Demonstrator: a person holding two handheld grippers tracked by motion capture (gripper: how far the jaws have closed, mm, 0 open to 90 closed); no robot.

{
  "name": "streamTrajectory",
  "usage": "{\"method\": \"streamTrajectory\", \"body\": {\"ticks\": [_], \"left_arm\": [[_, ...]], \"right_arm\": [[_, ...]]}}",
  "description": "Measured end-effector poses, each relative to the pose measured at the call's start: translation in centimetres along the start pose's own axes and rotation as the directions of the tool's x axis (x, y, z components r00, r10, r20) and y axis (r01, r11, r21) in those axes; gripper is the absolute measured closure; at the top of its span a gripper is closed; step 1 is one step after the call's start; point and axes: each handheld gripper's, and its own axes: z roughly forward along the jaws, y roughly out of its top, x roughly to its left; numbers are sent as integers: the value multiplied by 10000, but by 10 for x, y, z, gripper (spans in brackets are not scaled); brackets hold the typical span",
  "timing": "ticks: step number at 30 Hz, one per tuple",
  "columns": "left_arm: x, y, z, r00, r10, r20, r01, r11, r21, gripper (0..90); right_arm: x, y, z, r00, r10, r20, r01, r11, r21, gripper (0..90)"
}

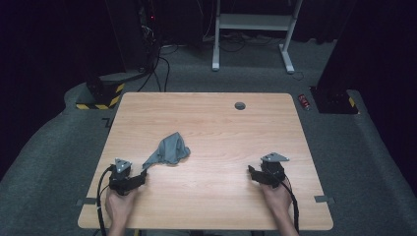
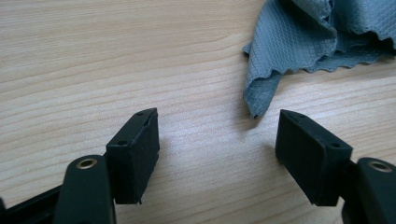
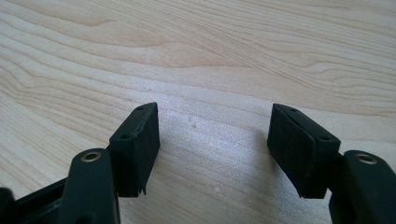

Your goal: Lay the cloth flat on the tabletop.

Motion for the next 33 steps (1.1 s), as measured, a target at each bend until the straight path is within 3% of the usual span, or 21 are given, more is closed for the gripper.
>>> {"method": "streamTrajectory", "body": {"ticks": [12,21,33], "left_arm": [[-1,0,0,9997,168,169,-169,9998,50,284],[-5,3,4,9988,321,362,-330,9992,238,158],[-7,2,2,9991,224,367,-232,9995,214,168]], "right_arm": [[0,0,0,10000,-6,4,6,10000,5,339],[0,0,0,10000,-8,-2,8,10000,5,338],[0,0,0,10000,-2,-13,2,10000,12,336]]}}
